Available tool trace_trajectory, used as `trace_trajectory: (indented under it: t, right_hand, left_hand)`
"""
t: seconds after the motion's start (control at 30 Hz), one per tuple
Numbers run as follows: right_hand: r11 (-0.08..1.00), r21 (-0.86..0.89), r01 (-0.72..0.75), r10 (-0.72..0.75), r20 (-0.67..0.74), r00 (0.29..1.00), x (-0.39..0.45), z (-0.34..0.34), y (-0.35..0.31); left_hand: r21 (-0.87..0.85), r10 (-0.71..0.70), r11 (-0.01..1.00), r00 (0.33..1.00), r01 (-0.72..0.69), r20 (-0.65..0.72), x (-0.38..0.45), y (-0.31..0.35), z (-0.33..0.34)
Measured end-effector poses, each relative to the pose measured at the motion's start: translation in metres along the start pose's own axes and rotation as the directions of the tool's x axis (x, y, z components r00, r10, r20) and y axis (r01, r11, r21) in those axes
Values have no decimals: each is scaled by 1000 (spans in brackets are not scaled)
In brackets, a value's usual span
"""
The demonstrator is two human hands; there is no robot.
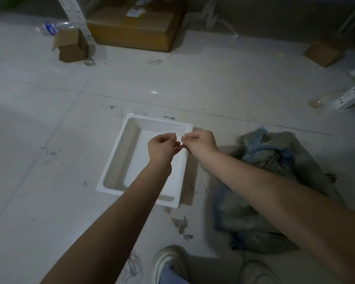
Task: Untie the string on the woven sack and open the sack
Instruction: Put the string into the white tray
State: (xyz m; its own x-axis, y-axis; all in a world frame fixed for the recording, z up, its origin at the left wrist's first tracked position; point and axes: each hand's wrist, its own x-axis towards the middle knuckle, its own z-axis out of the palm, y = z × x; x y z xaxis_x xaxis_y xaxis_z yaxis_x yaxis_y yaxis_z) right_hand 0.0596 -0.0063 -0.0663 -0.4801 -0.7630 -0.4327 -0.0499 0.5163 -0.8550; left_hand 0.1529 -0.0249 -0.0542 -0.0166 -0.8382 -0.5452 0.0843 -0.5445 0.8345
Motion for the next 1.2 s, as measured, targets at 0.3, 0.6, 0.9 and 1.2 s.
trace_trajectory:
  t: [0.3,0.6,0.9,1.2]
  right_hand:
    - [877,-469,100,-26,162,986,39,95,55]
    - [778,-626,59,88,201,976,43,137,120]
    - [747,-663,51,87,172,981,44,152,124]
    - [549,-807,218,138,344,929,32,135,95]
  left_hand:
    - [740,59,671,998,-45,7,93,-55,-82]
    - [980,-96,178,990,-87,106,112,-101,-111]
    - [956,-117,-217,978,-196,174,117,-103,-108]
    - [785,-97,-582,977,-212,193,98,-84,-106]
